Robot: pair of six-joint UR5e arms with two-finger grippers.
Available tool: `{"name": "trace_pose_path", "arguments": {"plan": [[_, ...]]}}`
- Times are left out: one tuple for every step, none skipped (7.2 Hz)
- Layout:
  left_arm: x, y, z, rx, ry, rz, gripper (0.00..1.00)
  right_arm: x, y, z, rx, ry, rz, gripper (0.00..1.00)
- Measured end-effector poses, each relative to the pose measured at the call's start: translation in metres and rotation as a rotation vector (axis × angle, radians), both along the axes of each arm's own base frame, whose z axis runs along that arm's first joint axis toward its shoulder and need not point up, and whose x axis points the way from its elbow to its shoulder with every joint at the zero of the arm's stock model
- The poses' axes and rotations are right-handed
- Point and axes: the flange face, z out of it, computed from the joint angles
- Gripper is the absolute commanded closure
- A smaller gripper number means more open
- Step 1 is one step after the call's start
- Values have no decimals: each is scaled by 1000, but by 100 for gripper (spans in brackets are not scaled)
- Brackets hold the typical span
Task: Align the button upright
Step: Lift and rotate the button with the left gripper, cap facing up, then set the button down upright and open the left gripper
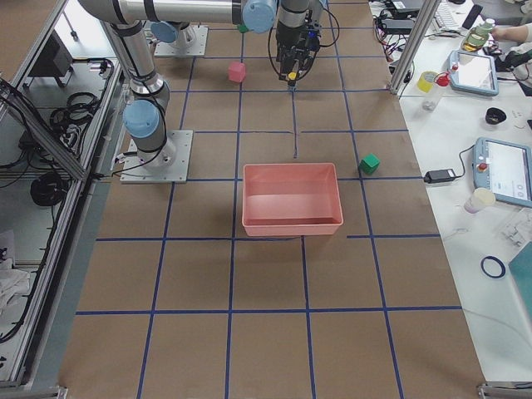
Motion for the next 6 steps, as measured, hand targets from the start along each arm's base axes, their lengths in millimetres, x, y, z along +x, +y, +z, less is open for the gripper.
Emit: {"name": "trace_pose_path", "arguments": {"plan": [[0,1,-1,3,-5,0,78,0,0,0,-2,0,-1,0],[1,1,-2,7,-9,3,19,0,-1,0,-4,-2,-1,0],[0,2,-3,9,-11,3,15,0,-1,0,-5,-4,-2,0],[0,3,-4,9,-13,2,11,1,-1,0,-5,-7,-2,0],[0,3,-4,3,-14,1,1,1,-1,0,-7,-7,-1,0],[0,3,-1,-6,-13,0,0,1,-1,1,-8,-5,-1,0]]}}
